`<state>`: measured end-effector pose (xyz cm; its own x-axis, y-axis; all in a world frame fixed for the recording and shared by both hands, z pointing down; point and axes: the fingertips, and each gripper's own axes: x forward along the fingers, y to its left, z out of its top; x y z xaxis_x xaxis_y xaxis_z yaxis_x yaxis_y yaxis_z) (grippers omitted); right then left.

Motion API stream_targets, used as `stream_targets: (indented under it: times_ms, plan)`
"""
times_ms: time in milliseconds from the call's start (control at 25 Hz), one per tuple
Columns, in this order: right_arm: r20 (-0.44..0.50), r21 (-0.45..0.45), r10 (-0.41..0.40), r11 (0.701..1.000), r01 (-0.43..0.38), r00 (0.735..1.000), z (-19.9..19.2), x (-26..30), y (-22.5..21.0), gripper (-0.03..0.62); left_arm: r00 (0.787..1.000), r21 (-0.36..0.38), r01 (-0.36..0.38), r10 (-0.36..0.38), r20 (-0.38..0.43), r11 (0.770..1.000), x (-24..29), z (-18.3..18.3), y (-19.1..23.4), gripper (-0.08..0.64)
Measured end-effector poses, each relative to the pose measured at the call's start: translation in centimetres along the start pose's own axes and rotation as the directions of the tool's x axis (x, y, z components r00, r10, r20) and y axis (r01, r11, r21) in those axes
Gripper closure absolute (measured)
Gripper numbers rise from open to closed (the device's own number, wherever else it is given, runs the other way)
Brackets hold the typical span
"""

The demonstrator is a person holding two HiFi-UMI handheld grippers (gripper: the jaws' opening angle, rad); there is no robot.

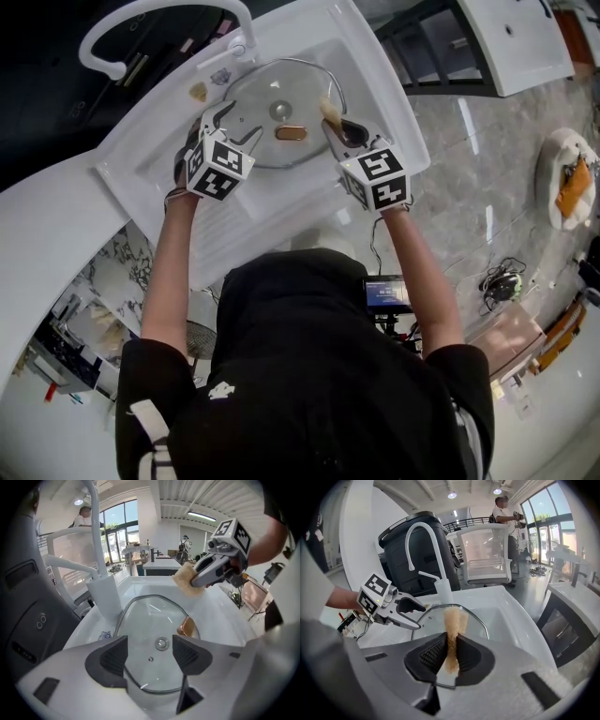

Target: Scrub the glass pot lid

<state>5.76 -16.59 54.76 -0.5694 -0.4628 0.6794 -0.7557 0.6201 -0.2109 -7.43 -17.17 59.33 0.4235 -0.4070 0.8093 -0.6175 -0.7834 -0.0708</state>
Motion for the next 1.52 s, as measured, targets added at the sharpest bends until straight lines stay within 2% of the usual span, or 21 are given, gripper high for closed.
stream_targets:
  times_ms: [280,480,720,1040,1520]
  plan:
    - [-0.015,0.016,-0.004,1.0,0.004,1.0,-1.0,-0.1,-0.5,0.572,1.0,0.122,-0.008,0.012,-0.028,0.993,1.5,0.2,0.4,0.268]
    - [-0.021,0.027,-0.004,1.0,0.004,1.0,-1.5,0.1,-0.6,0.572,0.999,0.178,-0.017,0.025,-0.045,0.984,2.5,-0.1,0.5,0.258]
    - [-0.03,0.02,-0.001,1.0,0.001,1.0,-2.1,0.3,-0.7,0.572,0.998,0.182,-0.028,0.038,-0.05,0.983,3.0,-0.5,0.6,0.255]
    - [-0.036,0.026,0.002,1.0,-0.002,0.999,-2.6,0.5,-0.8,0.572,0.995,0.24,-0.069,0.084,-0.052,0.968,3.4,-0.7,0.7,0.256]
    - [-0.049,0.032,0.009,0.999,-0.008,0.999,-3.2,1.0,-0.6,0.572,0.996,0.238,-0.077,0.087,-0.029,0.968,3.4,-0.8,0.7,0.256]
